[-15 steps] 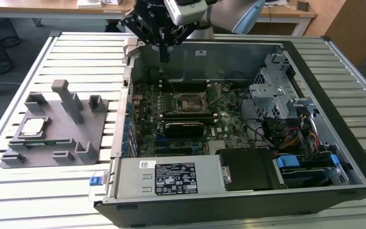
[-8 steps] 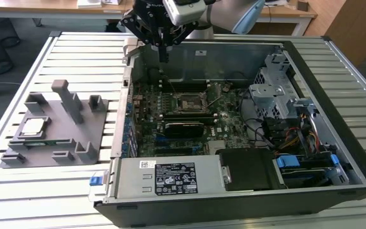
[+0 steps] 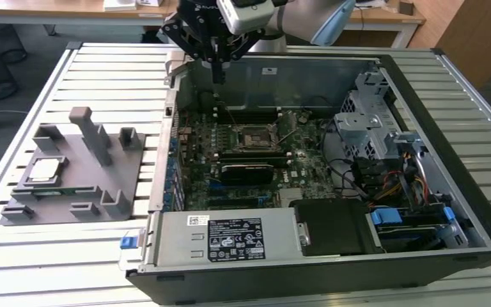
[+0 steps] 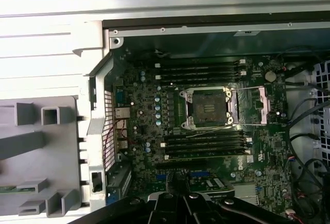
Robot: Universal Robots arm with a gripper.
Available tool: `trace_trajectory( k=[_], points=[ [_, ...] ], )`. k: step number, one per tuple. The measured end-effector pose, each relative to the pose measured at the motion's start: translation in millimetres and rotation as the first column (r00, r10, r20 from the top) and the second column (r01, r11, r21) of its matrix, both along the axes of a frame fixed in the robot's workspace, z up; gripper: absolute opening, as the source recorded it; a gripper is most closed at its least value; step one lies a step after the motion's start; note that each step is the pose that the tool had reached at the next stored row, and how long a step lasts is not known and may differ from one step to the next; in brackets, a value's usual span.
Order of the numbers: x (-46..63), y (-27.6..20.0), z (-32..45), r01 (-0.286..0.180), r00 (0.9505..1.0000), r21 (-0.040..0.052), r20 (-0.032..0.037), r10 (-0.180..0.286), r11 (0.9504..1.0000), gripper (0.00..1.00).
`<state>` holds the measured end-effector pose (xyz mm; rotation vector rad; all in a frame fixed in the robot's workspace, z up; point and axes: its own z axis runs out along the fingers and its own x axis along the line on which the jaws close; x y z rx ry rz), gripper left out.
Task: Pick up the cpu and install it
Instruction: 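Reach for the cpu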
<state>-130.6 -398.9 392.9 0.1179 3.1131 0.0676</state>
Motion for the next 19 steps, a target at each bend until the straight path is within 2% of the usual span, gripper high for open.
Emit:
trace_trajectory(
  k=[19],
  points=[
    [-3.6,0.0,-0.2,0.000,1.0000,0.0001,0.0000,0.000,1.0000,0.11]
  ],
)
